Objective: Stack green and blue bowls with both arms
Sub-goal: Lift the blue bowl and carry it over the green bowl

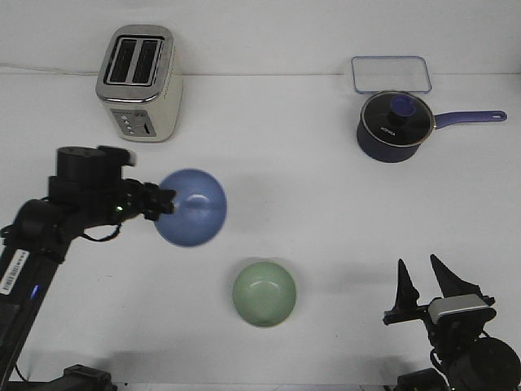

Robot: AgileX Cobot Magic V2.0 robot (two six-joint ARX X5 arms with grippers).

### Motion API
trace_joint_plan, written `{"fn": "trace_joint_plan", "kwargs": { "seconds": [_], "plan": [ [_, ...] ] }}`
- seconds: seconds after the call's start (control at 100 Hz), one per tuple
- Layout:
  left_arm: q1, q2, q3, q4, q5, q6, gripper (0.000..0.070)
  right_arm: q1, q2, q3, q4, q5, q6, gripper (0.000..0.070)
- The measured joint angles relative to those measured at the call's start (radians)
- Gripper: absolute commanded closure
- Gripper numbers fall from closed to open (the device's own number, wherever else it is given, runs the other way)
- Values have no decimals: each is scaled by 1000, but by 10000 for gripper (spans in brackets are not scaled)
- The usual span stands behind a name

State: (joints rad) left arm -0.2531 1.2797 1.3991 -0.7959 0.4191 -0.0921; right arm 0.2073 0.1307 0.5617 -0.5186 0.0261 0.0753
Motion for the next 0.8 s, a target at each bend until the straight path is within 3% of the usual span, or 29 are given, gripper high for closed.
{"fn": "trace_joint_plan", "kwargs": {
  "seconds": [0.31, 0.57, 0.8],
  "plan": [
    [-368, 3, -269, 178, -20, -79, 687, 0, 0, 0, 0, 0, 0, 291],
    [-488, 29, -336, 269, -109, -118, 687, 0, 0, 0, 0, 0, 0, 291],
    [-539, 122, -336, 330, -126, -129, 687, 0, 0, 0, 0, 0, 0, 291]
  ]
}}
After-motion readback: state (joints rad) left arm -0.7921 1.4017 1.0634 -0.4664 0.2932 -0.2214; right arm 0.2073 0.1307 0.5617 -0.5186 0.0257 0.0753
